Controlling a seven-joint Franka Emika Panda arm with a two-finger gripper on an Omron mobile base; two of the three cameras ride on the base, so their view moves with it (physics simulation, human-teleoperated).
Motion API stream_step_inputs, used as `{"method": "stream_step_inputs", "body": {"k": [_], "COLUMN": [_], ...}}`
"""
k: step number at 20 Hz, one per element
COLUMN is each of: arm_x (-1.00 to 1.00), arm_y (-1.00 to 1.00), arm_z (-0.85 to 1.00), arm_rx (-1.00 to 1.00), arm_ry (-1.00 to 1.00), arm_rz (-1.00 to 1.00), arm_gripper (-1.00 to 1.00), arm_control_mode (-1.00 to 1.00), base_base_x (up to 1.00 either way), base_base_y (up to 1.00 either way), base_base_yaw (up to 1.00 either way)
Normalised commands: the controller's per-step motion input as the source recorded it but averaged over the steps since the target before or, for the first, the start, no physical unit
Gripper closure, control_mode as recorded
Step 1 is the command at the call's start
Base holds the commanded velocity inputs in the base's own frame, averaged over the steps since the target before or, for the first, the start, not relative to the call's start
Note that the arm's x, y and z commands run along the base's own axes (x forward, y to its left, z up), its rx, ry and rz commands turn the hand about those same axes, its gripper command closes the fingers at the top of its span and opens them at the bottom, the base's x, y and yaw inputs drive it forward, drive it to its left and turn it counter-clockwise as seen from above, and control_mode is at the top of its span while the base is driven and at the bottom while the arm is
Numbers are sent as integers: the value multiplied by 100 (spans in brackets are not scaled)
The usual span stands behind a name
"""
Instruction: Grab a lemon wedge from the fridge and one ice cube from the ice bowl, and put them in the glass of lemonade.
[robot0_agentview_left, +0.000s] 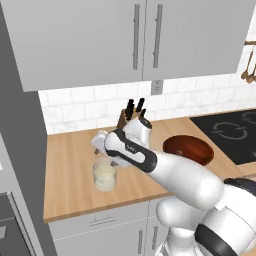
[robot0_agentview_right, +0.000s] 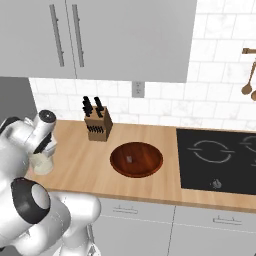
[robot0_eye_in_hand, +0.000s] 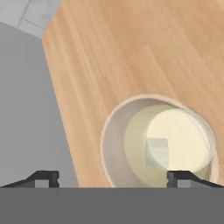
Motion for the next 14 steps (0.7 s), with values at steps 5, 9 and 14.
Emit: {"method": "stream_step_inputs", "body": {"k": [5,9,14], "arm_x": [-99,-85,-100], "arm_y": [-51,-100,-100], "arm_z": [82,33,37], "arm_rx": [-9,-37,-39], "arm_ry": [-7,-6,-21], "arm_rz": [0,0,7], "arm_gripper": [-100,-100,-100], "arm_control_mode": [-100,-100,-100], "base_base_x": [0,0,0], "base_base_y": [0,0,0], "base_base_yaw": [0,0,0]}}
